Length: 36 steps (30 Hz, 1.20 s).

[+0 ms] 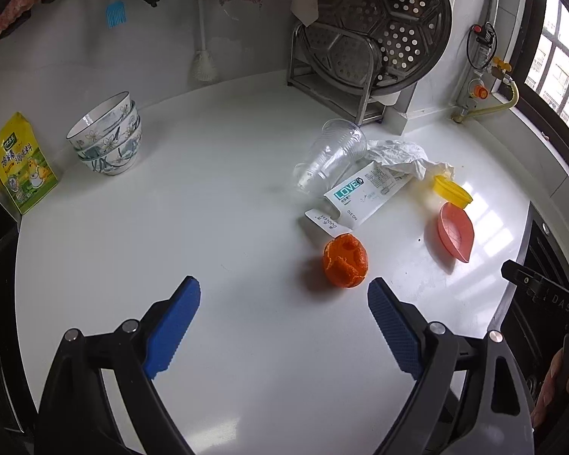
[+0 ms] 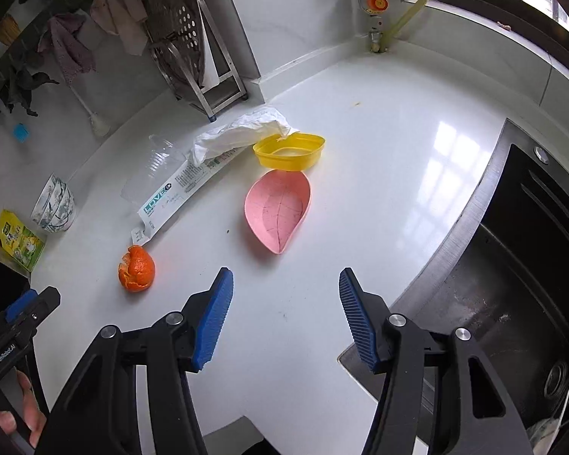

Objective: Collect trash
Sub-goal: 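Move both open tools up to the counter toward the orange peel and pink dish, then grasp the orange peel with the left tool while the right tool grasps the pink dish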

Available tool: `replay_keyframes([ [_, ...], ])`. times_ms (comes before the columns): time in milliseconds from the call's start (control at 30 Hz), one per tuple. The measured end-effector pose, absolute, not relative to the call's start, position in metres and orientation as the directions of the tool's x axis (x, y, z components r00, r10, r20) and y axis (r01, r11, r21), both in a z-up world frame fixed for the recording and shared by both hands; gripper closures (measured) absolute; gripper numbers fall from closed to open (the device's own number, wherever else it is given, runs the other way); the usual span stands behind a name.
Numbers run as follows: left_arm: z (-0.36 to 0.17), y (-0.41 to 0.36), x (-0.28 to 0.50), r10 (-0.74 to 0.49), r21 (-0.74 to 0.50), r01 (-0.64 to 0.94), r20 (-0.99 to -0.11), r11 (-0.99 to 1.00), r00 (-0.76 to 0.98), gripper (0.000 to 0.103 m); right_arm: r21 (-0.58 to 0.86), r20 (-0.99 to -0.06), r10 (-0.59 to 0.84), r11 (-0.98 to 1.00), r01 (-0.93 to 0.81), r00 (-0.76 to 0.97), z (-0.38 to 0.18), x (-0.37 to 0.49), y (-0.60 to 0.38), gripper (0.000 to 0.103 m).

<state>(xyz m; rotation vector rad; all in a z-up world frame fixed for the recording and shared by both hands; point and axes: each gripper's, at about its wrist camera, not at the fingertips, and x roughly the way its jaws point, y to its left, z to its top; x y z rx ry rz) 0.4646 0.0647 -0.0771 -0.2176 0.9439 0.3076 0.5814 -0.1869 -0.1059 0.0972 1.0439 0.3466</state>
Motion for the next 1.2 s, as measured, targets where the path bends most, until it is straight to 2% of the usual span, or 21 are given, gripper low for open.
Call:
replay_keyframes([
  [367,-0.111,0.056,0.499,0.194,-0.042,-0.426,-0.847,0.904,0.495,0.015,0.261,-0.853,0.336,0.937,-0.232,0.398,-0.139,0.637,-0.185,0.047],
  [700,-0.122,0.065,0.51,0.224,-0.03,-0.473,-0.852,0.881,0.473,0.015,0.253,-0.862,0.328,0.939,-0.232,0.387,-0.159,0.663,-0.169,0.048],
  [800,-0.125,0.068,0.514,0.23,-0.025,-0.476,-0.853,0.879,0.469,0.015,0.245,-0.863,0.328,0.937,-0.25,0.385,-0.159,0.664,-0.165,0.059],
  [867,-0.128,0.07,0.516,0.228,-0.027,-0.481,-0.856,0.877,0.464,0.015,0.242,-0.865,0.33,0.934,-0.262,0.379,-0.159,0.664,-0.163,0.075],
  [967,-0.132,0.072,0.52,0.218,-0.036,-0.485,-0.862,0.874,0.457,0.015,0.236,-0.864,0.334,0.929,-0.284,0.376,-0.16,0.662,-0.161,0.093],
  [1033,-0.133,0.07,0.523,0.213,-0.037,-0.48,-0.864,0.877,0.456,0.015,0.241,-0.859,0.344,0.925,-0.295,0.379,-0.158,0.659,-0.162,0.099],
  [1200,-0.14,0.065,0.528,0.2,-0.034,-0.456,-0.869,0.889,0.453,0.015,0.252,-0.853,0.36,0.919,-0.305,0.379,-0.156,0.652,-0.165,0.099],
])
